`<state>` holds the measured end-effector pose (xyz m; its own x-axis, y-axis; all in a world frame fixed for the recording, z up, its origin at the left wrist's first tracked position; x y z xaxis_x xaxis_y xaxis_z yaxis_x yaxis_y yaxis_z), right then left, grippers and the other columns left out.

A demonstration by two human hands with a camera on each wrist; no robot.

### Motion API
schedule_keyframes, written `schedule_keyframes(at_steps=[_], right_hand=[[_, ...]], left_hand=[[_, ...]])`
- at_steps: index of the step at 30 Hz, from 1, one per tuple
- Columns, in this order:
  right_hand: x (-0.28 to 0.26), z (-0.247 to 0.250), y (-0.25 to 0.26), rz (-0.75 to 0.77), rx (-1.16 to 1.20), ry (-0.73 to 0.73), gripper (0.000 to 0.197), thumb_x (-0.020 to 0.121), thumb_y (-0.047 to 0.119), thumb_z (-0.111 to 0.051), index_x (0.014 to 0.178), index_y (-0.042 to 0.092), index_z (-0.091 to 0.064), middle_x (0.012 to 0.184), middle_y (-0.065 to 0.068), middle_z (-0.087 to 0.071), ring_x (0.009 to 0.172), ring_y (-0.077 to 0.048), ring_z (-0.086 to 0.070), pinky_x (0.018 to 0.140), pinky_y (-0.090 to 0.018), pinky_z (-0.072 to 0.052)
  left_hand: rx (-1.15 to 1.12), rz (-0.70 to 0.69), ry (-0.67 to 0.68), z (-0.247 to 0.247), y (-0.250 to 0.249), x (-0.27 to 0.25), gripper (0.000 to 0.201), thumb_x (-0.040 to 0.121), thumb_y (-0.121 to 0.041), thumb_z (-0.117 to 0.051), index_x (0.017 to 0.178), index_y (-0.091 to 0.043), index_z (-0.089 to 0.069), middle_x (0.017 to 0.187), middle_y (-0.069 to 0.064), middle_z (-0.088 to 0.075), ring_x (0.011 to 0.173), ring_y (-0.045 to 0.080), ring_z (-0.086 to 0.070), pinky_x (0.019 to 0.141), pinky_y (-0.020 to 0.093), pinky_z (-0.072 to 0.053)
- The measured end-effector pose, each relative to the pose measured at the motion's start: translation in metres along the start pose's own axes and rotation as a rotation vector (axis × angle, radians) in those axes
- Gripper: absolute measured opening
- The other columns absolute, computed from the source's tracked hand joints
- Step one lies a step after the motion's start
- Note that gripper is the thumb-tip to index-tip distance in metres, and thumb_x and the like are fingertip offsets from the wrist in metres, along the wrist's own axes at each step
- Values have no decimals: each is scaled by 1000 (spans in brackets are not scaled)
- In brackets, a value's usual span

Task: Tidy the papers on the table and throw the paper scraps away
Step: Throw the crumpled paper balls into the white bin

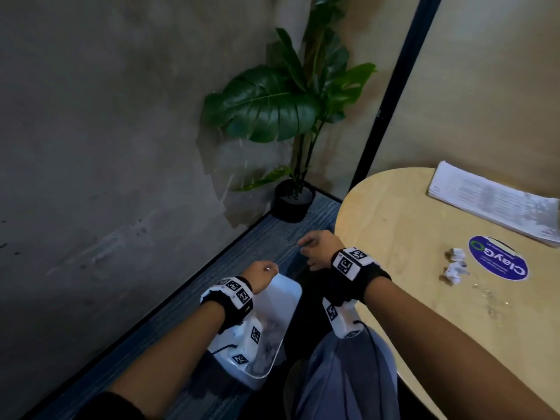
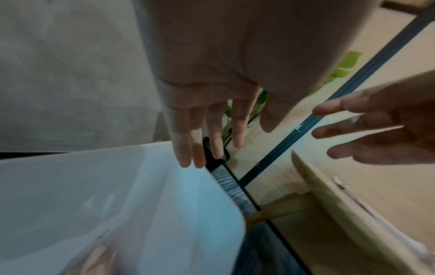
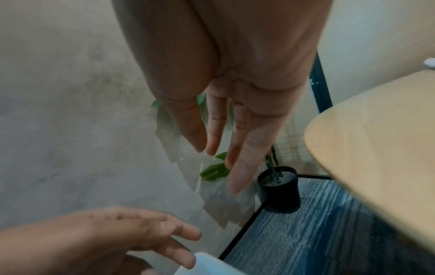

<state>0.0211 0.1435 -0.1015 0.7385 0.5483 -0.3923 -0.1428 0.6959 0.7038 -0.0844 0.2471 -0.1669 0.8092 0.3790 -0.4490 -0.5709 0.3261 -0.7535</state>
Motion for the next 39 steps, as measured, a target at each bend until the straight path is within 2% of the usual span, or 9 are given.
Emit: schedule_keyframes(at_steps=[3,10,12,14,17,24,29,32,39], right_hand=[[-9,39,-15,2,14,-55,10,90,10,-54,93,17,-61,92,-9,-62,80,-26,-65,77,-43,-59],[-43,138,-102,-149,-58,-265,16,87,10,-58,99,16,-66,86,-5,-63,72,-21,-60,62,-30,-54],[-52,161,-129,-218,-265,-330,22,86,18,-60,107,21,-64,107,-9,-61,92,-25,-60,72,-30,-51],[-58,179,-155,-284,-492,-378,31,84,29,-60,115,28,-58,128,-9,-46,120,-28,-45,92,-39,-47],[-59,200,-187,-331,-566,-478,37,87,42,-54,123,35,-49,140,-6,-29,130,-30,-27,95,-49,-38],[-37,216,-230,-354,-517,-280,51,90,27,-51,137,18,-35,132,-16,-39,119,-36,-44,96,-38,-41],[-34,209,-234,-244,-364,-314,62,78,48,-29,104,6,-65,109,-15,-60,100,-29,-57,81,-26,-40],[-52,219,-235,-254,-293,-334,27,85,28,-51,95,11,-70,82,-1,-49,83,-17,-48,73,-22,-35],[-84,245,-263,-240,-172,-375,5,76,23,-71,75,20,-68,91,3,-61,83,-12,-53,74,-22,-39]], left_hand=[[-22,-125,26,-8,-40,3,25,96,-12,-46,115,-2,-59,92,14,-64,73,21,-57,56,25,-44],[162,-356,140,-67,-148,7,15,92,-11,-53,104,-8,-63,78,5,-57,76,19,-55,66,22,-46],[233,-396,191,-90,-175,9,17,92,-13,-52,106,-9,-62,73,-2,-54,74,17,-56,66,23,-48],[291,-432,208,-110,-201,14,15,91,-14,-53,104,-14,-61,78,-2,-54,77,18,-58,66,22,-44],[346,-458,226,-139,-235,25,10,90,-17,-54,98,-21,-58,82,-1,-56,82,20,-59,62,20,-44],[468,-466,244,-194,-291,47,23,90,-16,-56,112,-15,-61,96,3,-58,89,23,-60,77,29,-48],[614,-478,236,-229,-308,70,30,87,-14,-59,117,-16,-59,124,10,-53,108,28,-58,86,32,-48],[676,-477,221,-249,-315,82,34,85,-14,-61,118,-21,-57,129,11,-44,107,31,-58,94,36,-48],[720,-472,259,-297,-321,107,46,83,-19,-65,127,-23,-51,134,14,-32,104,40,-60,95,35,-48]])
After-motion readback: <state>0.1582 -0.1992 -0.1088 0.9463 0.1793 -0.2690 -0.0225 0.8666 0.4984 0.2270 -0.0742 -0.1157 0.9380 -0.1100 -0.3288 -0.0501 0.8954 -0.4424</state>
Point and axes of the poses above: each hand's wrist, its own x-axis towards the middle knuckle, its own z-axis out of the back of the hand, y = z × x, the point moved 9 cm from there along x, towards the middle knuckle
